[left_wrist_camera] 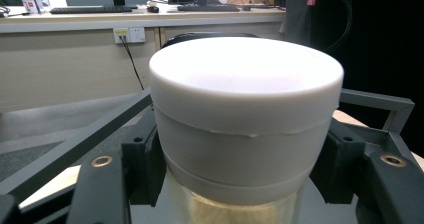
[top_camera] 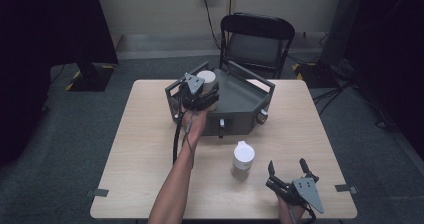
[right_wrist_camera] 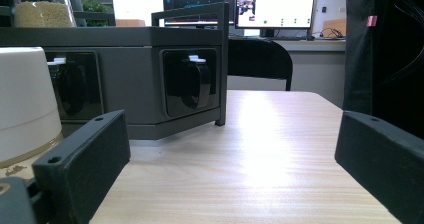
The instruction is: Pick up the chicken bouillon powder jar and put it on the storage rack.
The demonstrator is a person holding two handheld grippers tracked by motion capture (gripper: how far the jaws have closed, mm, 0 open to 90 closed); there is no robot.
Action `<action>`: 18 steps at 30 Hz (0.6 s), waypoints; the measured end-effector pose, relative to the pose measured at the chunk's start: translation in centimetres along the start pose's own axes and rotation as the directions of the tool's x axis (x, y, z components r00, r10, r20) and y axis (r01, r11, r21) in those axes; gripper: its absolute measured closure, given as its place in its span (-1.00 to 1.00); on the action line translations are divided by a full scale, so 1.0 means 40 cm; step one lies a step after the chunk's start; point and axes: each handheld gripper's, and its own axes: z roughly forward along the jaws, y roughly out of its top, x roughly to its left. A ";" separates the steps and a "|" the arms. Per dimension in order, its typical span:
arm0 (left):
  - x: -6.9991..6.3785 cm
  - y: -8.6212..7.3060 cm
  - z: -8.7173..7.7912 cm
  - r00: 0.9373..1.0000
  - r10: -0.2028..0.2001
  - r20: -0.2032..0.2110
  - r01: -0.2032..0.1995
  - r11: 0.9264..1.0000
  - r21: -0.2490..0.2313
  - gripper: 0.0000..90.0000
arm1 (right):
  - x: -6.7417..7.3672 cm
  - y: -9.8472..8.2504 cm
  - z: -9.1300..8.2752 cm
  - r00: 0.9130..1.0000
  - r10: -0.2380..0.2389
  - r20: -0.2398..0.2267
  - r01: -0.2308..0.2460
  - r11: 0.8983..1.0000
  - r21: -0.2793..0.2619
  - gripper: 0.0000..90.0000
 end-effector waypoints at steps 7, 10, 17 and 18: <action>-0.010 -0.007 0.000 1.000 -0.003 -0.014 0.003 1.000 -0.010 -0.23 | 0.001 0.000 0.000 1.000 -0.001 0.001 0.001 1.000 0.000 -1.00; -0.006 -0.008 0.002 1.000 -0.007 -0.007 0.007 1.000 -0.011 -0.23 | 0.001 0.000 0.000 1.000 0.000 0.002 0.000 1.000 0.000 -1.00; 0.011 -0.004 0.000 0.999 -0.034 0.018 0.034 0.999 -0.005 -0.27 | 0.001 0.000 0.000 1.000 0.000 0.002 0.000 1.000 0.000 -1.00; 0.009 -0.007 -0.001 0.999 -0.040 0.011 0.040 0.999 -0.012 -0.32 | 0.001 0.000 0.000 1.000 0.000 0.003 0.000 1.000 0.000 -1.00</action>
